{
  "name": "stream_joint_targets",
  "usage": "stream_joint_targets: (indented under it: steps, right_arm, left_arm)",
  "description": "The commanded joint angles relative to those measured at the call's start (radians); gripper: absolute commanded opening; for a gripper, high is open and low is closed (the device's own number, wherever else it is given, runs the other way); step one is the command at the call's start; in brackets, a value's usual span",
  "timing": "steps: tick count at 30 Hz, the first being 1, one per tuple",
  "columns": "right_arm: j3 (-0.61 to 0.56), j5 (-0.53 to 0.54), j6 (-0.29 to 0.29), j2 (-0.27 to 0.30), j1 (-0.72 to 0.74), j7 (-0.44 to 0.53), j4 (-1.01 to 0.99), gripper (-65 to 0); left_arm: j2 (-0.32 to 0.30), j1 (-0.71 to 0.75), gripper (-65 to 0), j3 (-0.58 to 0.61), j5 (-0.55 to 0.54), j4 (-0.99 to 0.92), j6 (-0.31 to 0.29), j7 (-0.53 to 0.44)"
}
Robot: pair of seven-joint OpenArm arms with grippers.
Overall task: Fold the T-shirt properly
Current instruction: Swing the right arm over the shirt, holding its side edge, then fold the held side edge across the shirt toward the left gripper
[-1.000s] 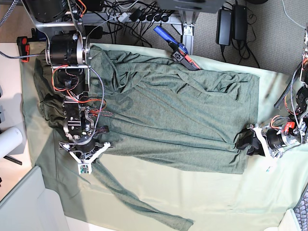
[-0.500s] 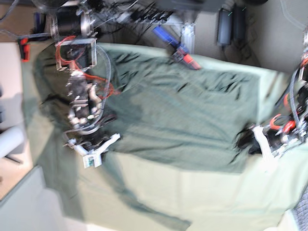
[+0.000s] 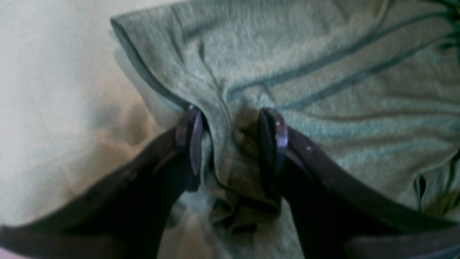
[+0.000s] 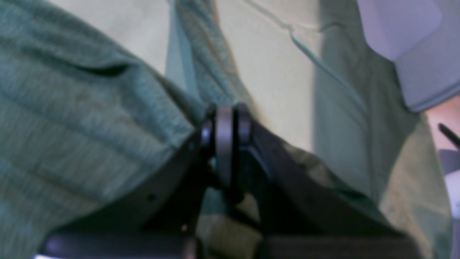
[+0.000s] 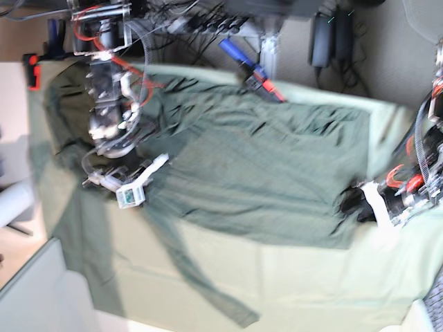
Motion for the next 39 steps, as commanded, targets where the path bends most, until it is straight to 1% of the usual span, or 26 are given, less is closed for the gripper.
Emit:
stream_joint_targets:
  steps: [1,5,7,11,14,15,18,19,20,21,25,29,33,36,39]
  right_arm:
    - [0.017,0.001,-0.007,0.014,-0.003,0.023,0.037,-65.0]
    - [0.056,0.001,-0.008,0.013,-0.055,0.012,0.089,-65.0]
    - [0.075,0.001,-0.008,0.013,-0.064,-0.004,0.094,-65.0]
    - [0.113,0.002,-0.008,0.013,-0.077,-0.003,0.094,-65.0]
    - [0.122,0.027,-0.008,0.013,-0.076,-0.002,0.094,-65.0]
    - [0.122,0.039,-0.008,0.013,-0.076,-0.002,0.094,-63.6]
    - [0.122,0.081,-0.009,0.003,-0.074,-0.002,0.094,-41.0]
    - [0.122,0.088,-0.009,0.000,-0.072,0.001,0.094,-34.9]
    - [0.122,0.100,-0.008,-0.001,-0.071,0.003,0.094,-30.2]
    - [0.122,0.112,-0.009,-0.001,-0.068,0.006,0.094,-27.6]
    - [0.124,0.117,-0.017,-0.016,-0.025,0.009,0.094,-27.2]
    - [0.129,0.118,-0.017,-0.068,0.058,0.008,0.094,-27.2]
    - [0.129,0.113,-0.017,-0.133,0.151,-0.005,0.077,-27.2]
    - [0.128,0.074,-0.020,-0.184,0.245,-0.006,-0.025,-27.2]
    - [0.128,0.038,-0.024,-0.230,0.352,0.002,-0.211,-27.2]
  left_arm:
    - [-0.016,-0.025,-36.8,-0.006,-0.019,0.016,-0.006,-0.021]
    - [-0.016,-0.025,-36.8,-0.006,-0.020,0.016,-0.006,-0.022]
    - [-0.016,-0.025,-36.8,-0.006,-0.019,0.016,-0.006,-0.022]
    - [-0.016,-0.025,-36.8,-0.006,-0.019,0.016,-0.006,-0.022]
    - [-0.016,-0.025,-36.8,-0.006,-0.020,0.016,-0.006,-0.023]
    - [-0.016,-0.025,-36.8,-0.006,-0.020,0.016,-0.006,-0.023]
    - [-0.016,-0.025,-36.8,-0.006,-0.020,0.016,-0.006,-0.023]
    - [-0.016,-0.025,-36.8,-0.006,-0.020,0.016,-0.006,-0.026]
    - [-0.016,-0.025,-36.8,-0.006,-0.019,0.016,-0.006,-0.029]
    - [-0.016,-0.025,-36.8,-0.006,-0.019,0.016,-0.006,-0.029]
    - [-0.016,-0.025,-36.8,-0.006,-0.019,0.016,-0.006,-0.023]
    - [-0.016,-0.022,-36.8,-0.006,-0.020,0.024,-0.006,0.003]
    - [-0.017,-0.022,-36.8,-0.006,-0.019,0.029,-0.006,0.012]
    - [-0.016,-0.022,-36.8,-0.006,-0.020,0.029,-0.006,0.025]
    - [-0.017,-0.021,-36.8,-0.006,-0.021,0.029,-0.006,0.048]
